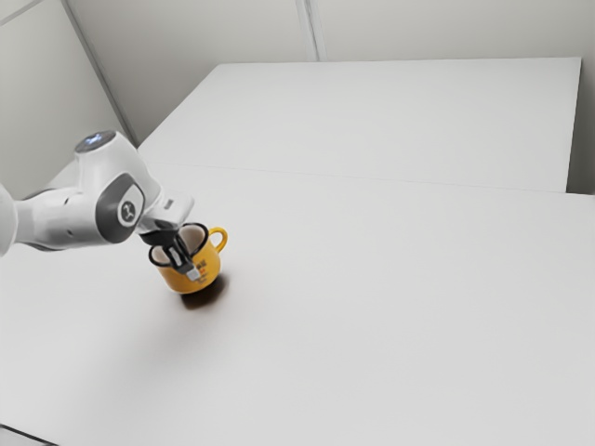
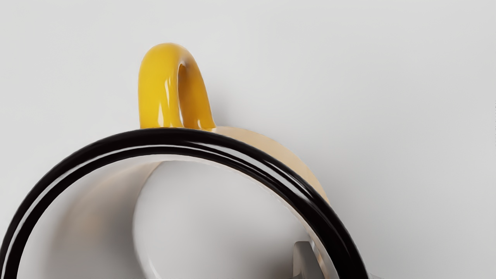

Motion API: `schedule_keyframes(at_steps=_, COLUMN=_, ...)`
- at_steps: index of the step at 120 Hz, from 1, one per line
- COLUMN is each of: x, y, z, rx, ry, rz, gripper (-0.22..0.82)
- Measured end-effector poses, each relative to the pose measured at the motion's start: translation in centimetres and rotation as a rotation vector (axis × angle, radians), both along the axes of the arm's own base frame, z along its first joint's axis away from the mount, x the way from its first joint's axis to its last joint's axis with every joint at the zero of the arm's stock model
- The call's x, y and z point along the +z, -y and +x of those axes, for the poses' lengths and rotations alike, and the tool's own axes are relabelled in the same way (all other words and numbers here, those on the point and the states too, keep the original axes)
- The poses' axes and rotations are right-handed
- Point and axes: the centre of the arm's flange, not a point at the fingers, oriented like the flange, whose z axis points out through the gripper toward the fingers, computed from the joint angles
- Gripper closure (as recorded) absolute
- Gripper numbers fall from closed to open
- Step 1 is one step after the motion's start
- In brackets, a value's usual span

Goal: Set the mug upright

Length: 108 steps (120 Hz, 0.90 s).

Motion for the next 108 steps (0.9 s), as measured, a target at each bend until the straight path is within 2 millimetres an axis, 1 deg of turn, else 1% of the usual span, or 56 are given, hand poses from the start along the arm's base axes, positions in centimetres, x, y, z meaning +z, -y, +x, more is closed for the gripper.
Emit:
schedule_keyframes(at_steps=27, x=-1.1, y=1.3, z=-0.7, rx=0.054, ry=-0.024, rz=0.001, gripper=0.77)
schedule_keyframes(at_steps=32, x=-1.2, y=1.5, z=-0.7, rx=0.063, ry=-0.025, rz=0.0, gripper=0.76)
schedule_keyframes(at_steps=36, x=-1.2, y=1.6, z=-0.7, rx=0.071, ry=-0.028, rz=-0.002, gripper=0.7)
schedule_keyframes(at_steps=51, x=-1.5, y=1.8, z=-0.8, rx=0.092, ry=-0.039, rz=-0.01, gripper=0.43)
schedule_keyframes(at_steps=58, x=-1.5, y=1.8, z=-0.8, rx=0.101, ry=-0.041, rz=-0.012, gripper=0.32)
schedule_keyframes(at_steps=68, x=-1.4, y=2.0, z=-0.8, rx=0.108, ry=-0.042, rz=-0.013, gripper=0.22)
schedule_keyframes(at_steps=80, x=-1.2, y=2.2, z=-0.8, rx=0.114, ry=-0.041, rz=-0.014, gripper=0.14)
schedule_keyframes(at_steps=88, x=-0.1, y=2.3, z=-0.7, rx=0.132, ry=-0.042, rz=-0.015, gripper=0.1)
schedule_keyframes(at_steps=97, x=2.0, y=2.5, z=-0.4, rx=0.178, ry=-0.047, rz=-0.017, gripper=0.07)
schedule_keyframes(at_steps=100, x=2.9, y=2.5, z=-0.1, rx=0.195, ry=-0.046, rz=-0.019, gripper=0.06)
schedule_keyframes(at_steps=108, x=6.9, y=3.0, z=1.5, rx=0.229, ry=-0.024, rz=-0.027, gripper=0.05)
